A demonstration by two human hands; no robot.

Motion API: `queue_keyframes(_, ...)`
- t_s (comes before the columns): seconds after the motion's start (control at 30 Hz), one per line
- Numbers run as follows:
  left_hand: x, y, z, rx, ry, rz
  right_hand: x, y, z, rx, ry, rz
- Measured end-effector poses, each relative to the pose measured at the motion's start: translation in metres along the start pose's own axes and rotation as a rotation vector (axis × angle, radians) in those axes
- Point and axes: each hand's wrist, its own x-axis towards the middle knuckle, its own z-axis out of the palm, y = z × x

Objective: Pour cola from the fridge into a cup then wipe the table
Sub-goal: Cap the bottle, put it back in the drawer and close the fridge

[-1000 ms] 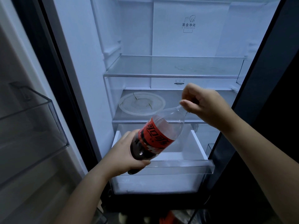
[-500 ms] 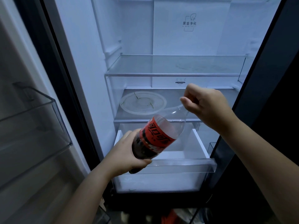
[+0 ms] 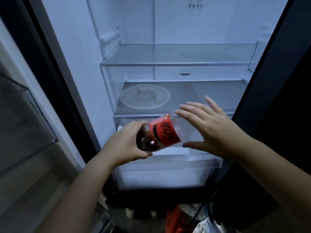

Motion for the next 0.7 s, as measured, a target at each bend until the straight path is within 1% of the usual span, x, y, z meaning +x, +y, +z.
queue_keyframes(0.07,0.005,-0.002,0.004,0.094,-0.039,0.059,-0.006,-0.002,0.015,-0.004,-0.023,0.035)
queue_keyframes(0.2,0.017,-0.007,0.012,0.171,-0.067,0.112,-0.015,-0.001,0.044,0.242,-0.086,0.093)
queue_keyframes(0.33,0.035,-0.013,0.014,0.207,-0.157,0.083,-0.017,0.001,0.068,0.428,-0.136,0.209)
queue_keyframes(0.43,0.045,-0.018,0.018,0.243,-0.229,0.060,-0.013,0.005,0.082,0.482,-0.170,0.243)
queue_keyframes(0.53,0.045,-0.022,0.026,0.257,-0.189,0.069,-0.012,0.007,0.090,0.510,-0.212,0.259)
queue_keyframes(0.6,0.043,-0.025,0.033,0.243,-0.143,0.077,-0.014,0.005,0.091,0.510,-0.186,0.268)
queue_keyframes(0.7,0.044,-0.030,0.037,0.247,-0.109,0.076,-0.022,-0.005,0.089,0.493,-0.028,0.307)
